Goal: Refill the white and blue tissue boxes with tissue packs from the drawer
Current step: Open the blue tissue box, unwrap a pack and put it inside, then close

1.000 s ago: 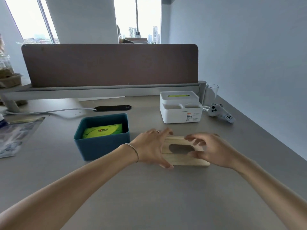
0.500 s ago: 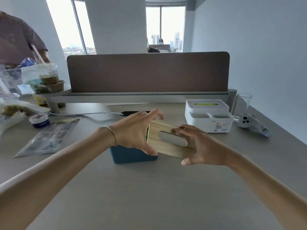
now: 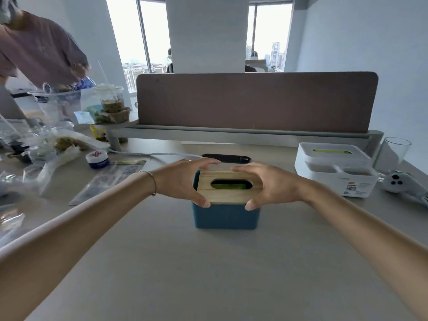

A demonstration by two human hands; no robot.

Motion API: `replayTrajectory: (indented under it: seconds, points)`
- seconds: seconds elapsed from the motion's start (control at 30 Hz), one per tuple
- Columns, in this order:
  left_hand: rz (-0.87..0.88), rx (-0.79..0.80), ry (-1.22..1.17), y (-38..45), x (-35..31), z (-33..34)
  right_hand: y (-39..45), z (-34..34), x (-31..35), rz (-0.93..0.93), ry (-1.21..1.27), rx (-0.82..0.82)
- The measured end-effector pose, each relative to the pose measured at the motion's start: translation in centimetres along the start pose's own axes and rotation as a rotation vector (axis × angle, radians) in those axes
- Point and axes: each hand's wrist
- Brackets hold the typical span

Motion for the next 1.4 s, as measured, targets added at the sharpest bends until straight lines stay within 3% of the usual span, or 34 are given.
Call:
replayTrajectory:
  seconds: [1.17, 1.4]
  points:
    - [-0.002, -0.005, -0.018, 0.8, 2.8, -0.6, 2.1, -0.2, -0.2, 0.011, 0.008, 0.056]
    - [-0.028, 0.034, -0.294, 1.0, 3.6, 0.5, 2.0, 0.4, -1.0, 0.013, 0.074, 0.024]
Point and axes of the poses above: each hand's wrist, its own y-axis towards the middle knuckle, its own z-axis out of the palm, x = y × z, and after that the axes turned 1 degree about -y, right-handed
